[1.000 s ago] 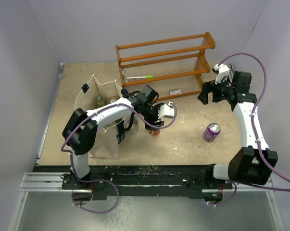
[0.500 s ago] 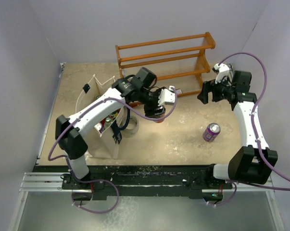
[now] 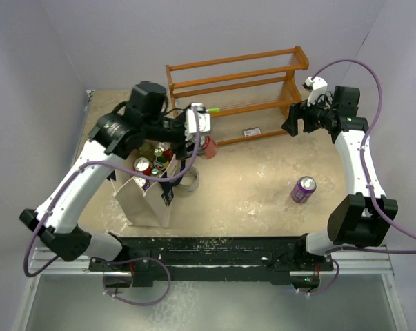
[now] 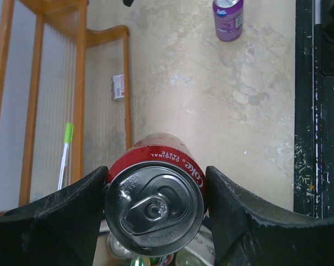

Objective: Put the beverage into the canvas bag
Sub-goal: Place the drink in the canvas bag.

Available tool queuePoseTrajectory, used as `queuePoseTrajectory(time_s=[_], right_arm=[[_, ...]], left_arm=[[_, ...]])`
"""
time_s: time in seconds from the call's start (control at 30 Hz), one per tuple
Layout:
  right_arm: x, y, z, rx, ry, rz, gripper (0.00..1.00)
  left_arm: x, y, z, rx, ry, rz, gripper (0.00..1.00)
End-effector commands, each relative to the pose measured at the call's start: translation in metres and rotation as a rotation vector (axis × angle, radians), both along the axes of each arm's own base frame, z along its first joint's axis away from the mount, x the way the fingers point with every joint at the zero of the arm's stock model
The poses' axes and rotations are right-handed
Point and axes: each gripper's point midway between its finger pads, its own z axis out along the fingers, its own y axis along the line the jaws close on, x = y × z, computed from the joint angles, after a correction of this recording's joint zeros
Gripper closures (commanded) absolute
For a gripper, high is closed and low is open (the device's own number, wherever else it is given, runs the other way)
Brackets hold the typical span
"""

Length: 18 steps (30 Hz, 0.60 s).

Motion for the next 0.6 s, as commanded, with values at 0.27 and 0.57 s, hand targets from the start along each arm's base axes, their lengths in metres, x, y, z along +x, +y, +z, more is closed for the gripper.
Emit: queuePoseTrajectory(time_s=[0.27,0.57], right_arm=[[0.016,0.038,0.015,-0.117,-0.058,0.143,0.07],[0.015,0.055,0.019,-0.088,-0.071,0.206,0.08]], left_arm=[[-0.009,0.094,0.014,-0.087,-0.024,0.296,1.00],[-0.015,0.150,-0.027,0.001,0.114,0.501,1.00]])
